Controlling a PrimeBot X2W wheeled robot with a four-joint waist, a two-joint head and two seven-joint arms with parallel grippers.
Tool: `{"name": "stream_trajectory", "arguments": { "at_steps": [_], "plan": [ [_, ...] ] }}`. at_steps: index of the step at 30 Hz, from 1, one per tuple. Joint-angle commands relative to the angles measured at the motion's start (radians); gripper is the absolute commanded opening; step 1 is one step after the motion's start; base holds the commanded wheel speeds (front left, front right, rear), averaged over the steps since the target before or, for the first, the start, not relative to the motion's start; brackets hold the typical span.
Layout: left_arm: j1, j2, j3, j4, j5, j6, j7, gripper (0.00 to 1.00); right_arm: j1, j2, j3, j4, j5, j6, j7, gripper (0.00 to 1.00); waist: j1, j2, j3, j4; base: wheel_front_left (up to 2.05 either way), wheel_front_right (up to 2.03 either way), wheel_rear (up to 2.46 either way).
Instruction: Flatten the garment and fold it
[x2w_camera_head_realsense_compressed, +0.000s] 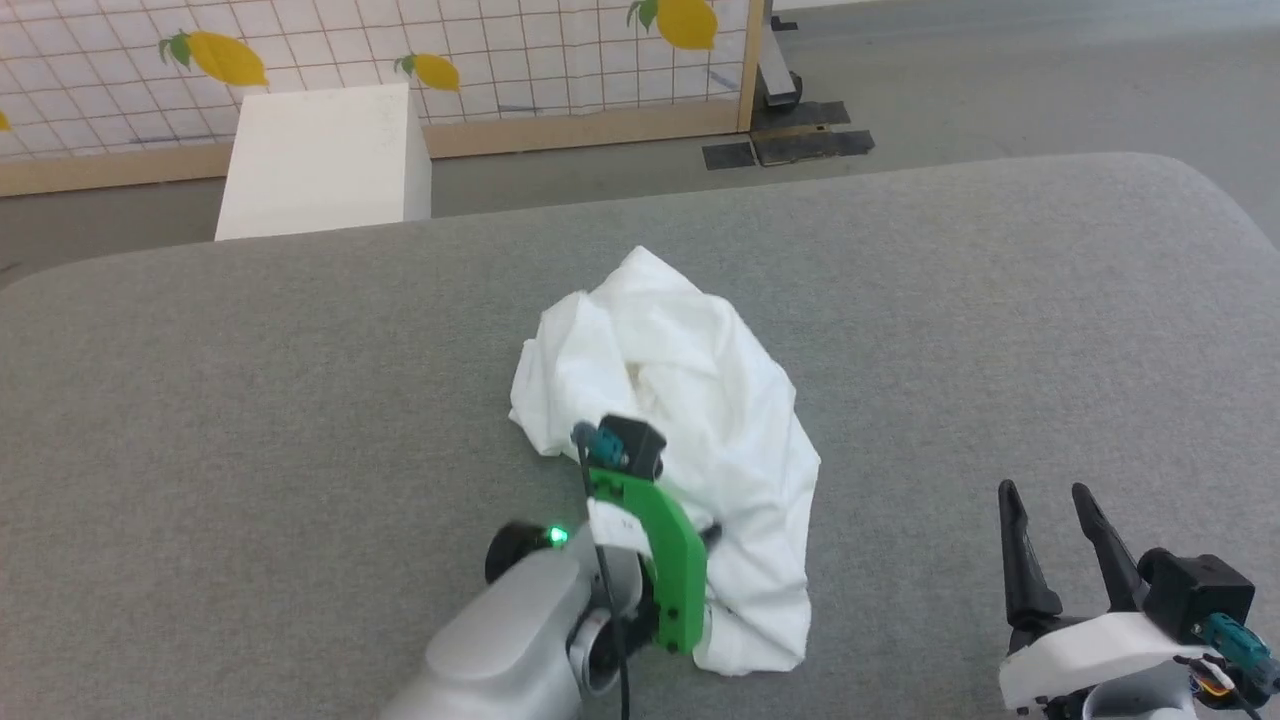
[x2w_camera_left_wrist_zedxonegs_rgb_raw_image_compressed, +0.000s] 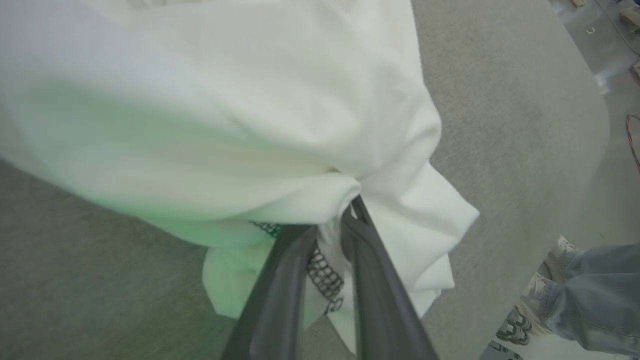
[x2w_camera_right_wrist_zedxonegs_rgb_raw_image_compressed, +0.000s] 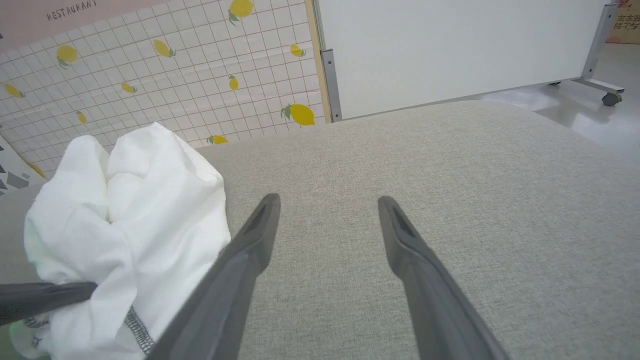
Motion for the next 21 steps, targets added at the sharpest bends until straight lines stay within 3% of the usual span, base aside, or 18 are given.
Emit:
{"name": "stream_trajectory", "arguments": {
  "at_steps": [1,4,5,6,13,21],
  "plan": [
    [0.023,0.002,-0.017,0.016,-0.014,0.013,0.013,0.0,0.003,0.0,0.0,-0.005,0.002,-0.002,-0.001,1.0,0.0,0.0091,0.003,-0.001,0.0,0.0,0.0],
    [0.029,0.002,-0.04,0.03,-0.045,0.022,0.033,0.0,0.006,0.0,-0.005,-0.002,0.008,-0.002,-0.002,1.0,0.0,0.0091,-0.003,0.01,0.0,0.0,0.0],
    [0.025,0.002,-0.037,0.024,-0.061,0.023,0.029,0.05,0.009,0.0,-0.007,0.0,0.011,-0.002,-0.003,1.0,0.0,0.0091,-0.007,0.016,0.0,0.0,0.0],
    [0.016,0.002,-0.032,0.012,-0.08,0.023,0.024,1.0,0.012,0.0,-0.008,0.002,0.014,-0.002,-0.004,1.0,0.0,0.0091,-0.012,0.023,0.0,0.0,0.0],
    [-0.075,0.005,0.056,-0.08,-0.166,0.027,-0.027,1.0,0.036,0.0,-0.01,0.017,0.033,-0.002,-0.01,1.0,0.0,0.0091,-0.057,0.079,0.0,0.0,0.0],
    [-0.096,0.141,0.193,-0.208,-0.118,0.05,-0.279,1.0,0.044,0.0,-0.009,0.023,0.043,-0.002,-0.017,1.0,0.0,0.0091,-0.099,0.133,0.0,0.0,0.0]
  ]
}}
